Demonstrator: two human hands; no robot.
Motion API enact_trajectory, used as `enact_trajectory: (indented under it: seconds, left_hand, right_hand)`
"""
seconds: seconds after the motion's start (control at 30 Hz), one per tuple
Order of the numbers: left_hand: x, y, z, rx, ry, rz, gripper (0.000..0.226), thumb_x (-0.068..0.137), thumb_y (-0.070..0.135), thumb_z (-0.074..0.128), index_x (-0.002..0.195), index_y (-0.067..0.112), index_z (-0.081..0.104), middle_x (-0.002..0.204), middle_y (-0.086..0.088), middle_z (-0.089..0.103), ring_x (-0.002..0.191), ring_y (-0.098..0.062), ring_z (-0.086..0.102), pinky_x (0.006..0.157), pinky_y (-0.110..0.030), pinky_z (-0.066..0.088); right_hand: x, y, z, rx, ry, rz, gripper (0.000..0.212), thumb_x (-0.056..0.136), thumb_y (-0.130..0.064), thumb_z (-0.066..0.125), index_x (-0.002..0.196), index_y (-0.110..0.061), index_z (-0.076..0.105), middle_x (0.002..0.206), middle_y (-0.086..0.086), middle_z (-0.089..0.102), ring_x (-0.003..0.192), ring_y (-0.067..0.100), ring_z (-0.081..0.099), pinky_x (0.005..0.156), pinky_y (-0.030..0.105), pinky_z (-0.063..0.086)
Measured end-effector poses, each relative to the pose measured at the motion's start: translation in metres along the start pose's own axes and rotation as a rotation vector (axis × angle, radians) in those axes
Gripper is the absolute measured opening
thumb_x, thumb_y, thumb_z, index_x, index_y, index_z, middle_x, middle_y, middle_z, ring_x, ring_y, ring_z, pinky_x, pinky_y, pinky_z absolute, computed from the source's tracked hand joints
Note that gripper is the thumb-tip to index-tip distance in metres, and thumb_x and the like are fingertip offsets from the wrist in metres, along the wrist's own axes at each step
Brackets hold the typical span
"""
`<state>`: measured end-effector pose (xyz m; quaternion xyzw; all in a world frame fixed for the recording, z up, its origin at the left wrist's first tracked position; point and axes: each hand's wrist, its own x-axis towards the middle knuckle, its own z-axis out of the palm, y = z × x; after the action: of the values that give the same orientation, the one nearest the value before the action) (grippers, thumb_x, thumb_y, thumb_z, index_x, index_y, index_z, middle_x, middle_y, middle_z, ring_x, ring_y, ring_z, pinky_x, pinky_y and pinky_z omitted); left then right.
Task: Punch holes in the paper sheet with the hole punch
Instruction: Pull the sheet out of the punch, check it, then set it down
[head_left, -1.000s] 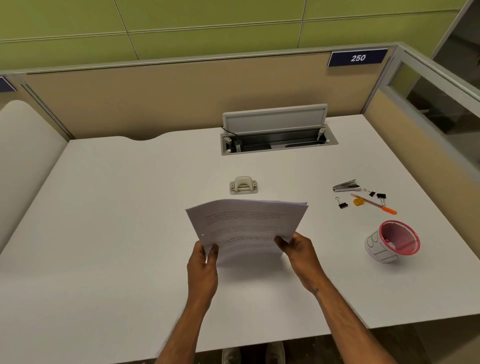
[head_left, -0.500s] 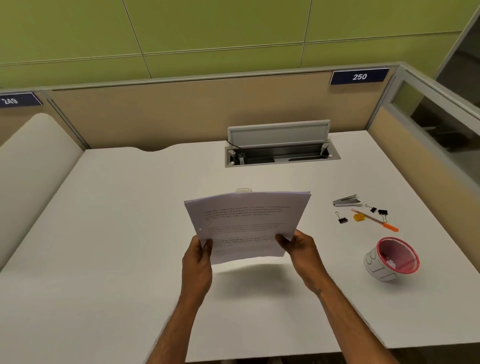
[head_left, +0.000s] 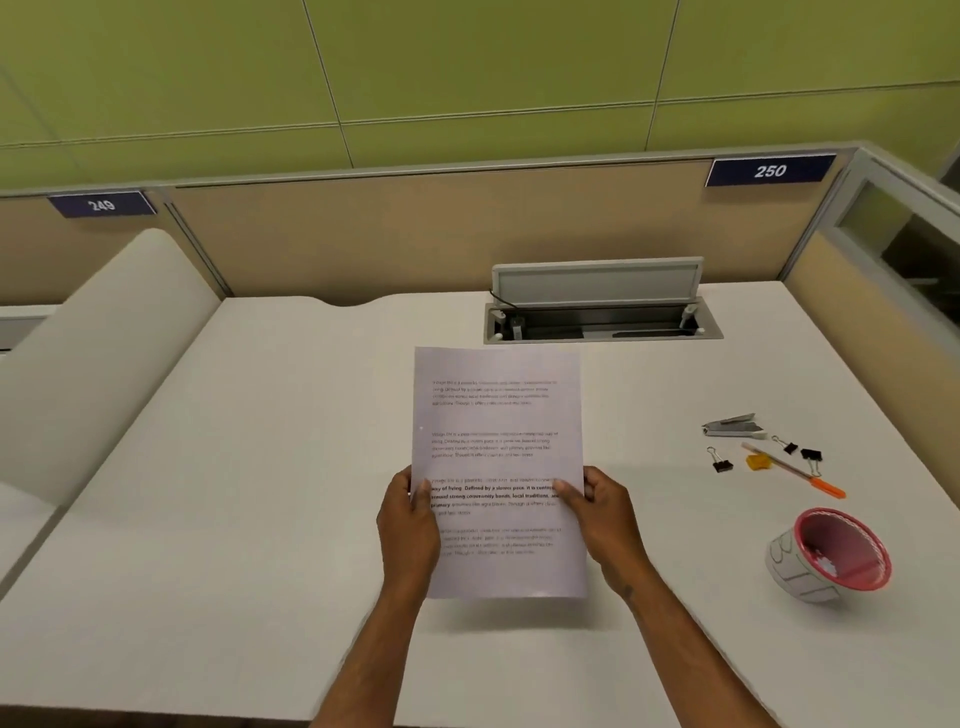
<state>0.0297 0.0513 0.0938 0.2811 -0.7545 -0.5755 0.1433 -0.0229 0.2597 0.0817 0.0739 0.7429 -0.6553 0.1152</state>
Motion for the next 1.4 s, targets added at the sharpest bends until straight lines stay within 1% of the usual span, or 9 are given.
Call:
enact_trajectory:
  seconds: [0.17, 0.33, 0.5, 0.67, 0.83, 1.03, 1.17, 1.27, 1.4]
  left_hand:
    - [0.02, -0.009, -0.03, 0.078, 0.048, -0.025, 0.036, 0.102, 0.016, 0.046, 0.137, 0.015, 0.053, 0.128, -0.001, 0.063, 0.113, -0.019, 0.061, 0.102, -0.038, 0.048]
    - [0.053, -0.036, -0.094, 0.162, 0.063, -0.041, 0.04, 0.102, 0.014, 0.046, 0.142, 0.013, 0.049, 0.135, -0.007, 0.06, 0.121, -0.024, 0.058, 0.107, -0.037, 0.044]
    - [0.096, -0.074, -0.171, 0.236, 0.079, -0.134, 0.039, 0.101, 0.014, 0.048, 0.14, 0.014, 0.052, 0.134, -0.01, 0.061, 0.121, -0.028, 0.058, 0.107, -0.041, 0.043]
    - [0.136, -0.108, -0.234, 0.316, 0.04, -0.207, 0.039, 0.1, 0.014, 0.048, 0.137, 0.017, 0.056, 0.126, -0.013, 0.065, 0.112, -0.03, 0.062, 0.101, -0.047, 0.048]
    - [0.168, -0.13, -0.268, 0.33, 0.078, -0.249, 0.039, 0.098, 0.016, 0.053, 0.137, 0.018, 0.056, 0.122, -0.013, 0.066, 0.103, -0.026, 0.062, 0.096, -0.041, 0.048]
    - [0.184, -0.151, -0.281, 0.339, 0.09, -0.295, 0.038, 0.097, 0.015, 0.055, 0.134, 0.014, 0.058, 0.12, -0.016, 0.067, 0.104, -0.03, 0.061, 0.098, -0.041, 0.045]
    - [0.19, -0.158, -0.285, 0.342, 0.113, -0.31, 0.037, 0.097, 0.013, 0.054, 0.134, 0.013, 0.058, 0.119, -0.016, 0.068, 0.106, -0.031, 0.06, 0.098, -0.038, 0.043]
    - [0.193, -0.158, -0.287, 0.332, 0.131, -0.314, 0.037, 0.097, 0.012, 0.054, 0.133, 0.013, 0.059, 0.119, -0.017, 0.067, 0.108, -0.033, 0.06, 0.1, -0.041, 0.043]
    - [0.195, -0.157, -0.287, 0.335, 0.144, -0.314, 0.036, 0.097, 0.011, 0.053, 0.133, 0.012, 0.059, 0.121, -0.018, 0.066, 0.111, -0.034, 0.06, 0.102, -0.042, 0.043]
  right_hand:
    - [-0.004, 0.002, 0.053, 0.018, 0.088, -0.001, 0.021, 0.095, -0.022, 0.06, 0.115, -0.027, 0.061, 0.103, -0.008, 0.073, 0.086, 0.008, 0.071, 0.062, 0.014, 0.053]
    - [-0.009, 0.012, 0.136, -0.073, 0.074, 0.034, 0.03, 0.1, -0.018, 0.048, 0.129, -0.023, 0.057, 0.115, -0.005, 0.069, 0.101, 0.015, 0.066, 0.088, 0.032, 0.055]
    - [-0.01, 0.026, 0.225, -0.18, -0.019, 0.071, 0.029, 0.097, -0.01, 0.046, 0.115, -0.022, 0.065, 0.095, -0.012, 0.068, 0.083, -0.001, 0.061, 0.064, 0.008, 0.043]
    - [-0.004, 0.034, 0.3, -0.292, -0.113, 0.146, 0.025, 0.094, -0.004, 0.044, 0.095, -0.014, 0.067, 0.085, -0.006, 0.068, 0.079, 0.014, 0.062, 0.059, 0.015, 0.042]
    - [0.0, 0.034, 0.343, -0.333, -0.119, 0.136, 0.023, 0.092, -0.003, 0.049, 0.102, -0.014, 0.067, 0.091, -0.005, 0.068, 0.082, 0.013, 0.062, 0.062, 0.014, 0.043]
    - [0.006, 0.033, 0.365, -0.452, -0.076, 0.197, 0.018, 0.093, -0.004, 0.045, 0.083, 0.004, 0.059, 0.092, 0.015, 0.066, 0.067, 0.012, 0.05, 0.055, 0.012, 0.037]
    - [0.008, 0.03, 0.373, -0.486, -0.1, 0.2, 0.023, 0.096, -0.005, 0.043, 0.092, 0.008, 0.062, 0.096, 0.012, 0.064, 0.075, 0.014, 0.055, 0.064, 0.015, 0.041]
    - [0.009, 0.031, 0.375, -0.482, -0.113, 0.205, 0.022, 0.095, -0.001, 0.042, 0.088, 0.01, 0.06, 0.087, 0.006, 0.057, 0.062, 0.004, 0.044, 0.049, 0.002, 0.032]
    - [0.009, 0.031, 0.377, -0.449, -0.103, 0.205, 0.021, 0.092, 0.002, 0.042, 0.083, 0.01, 0.06, 0.083, 0.004, 0.055, 0.06, 0.0, 0.04, 0.045, 0.003, 0.029]
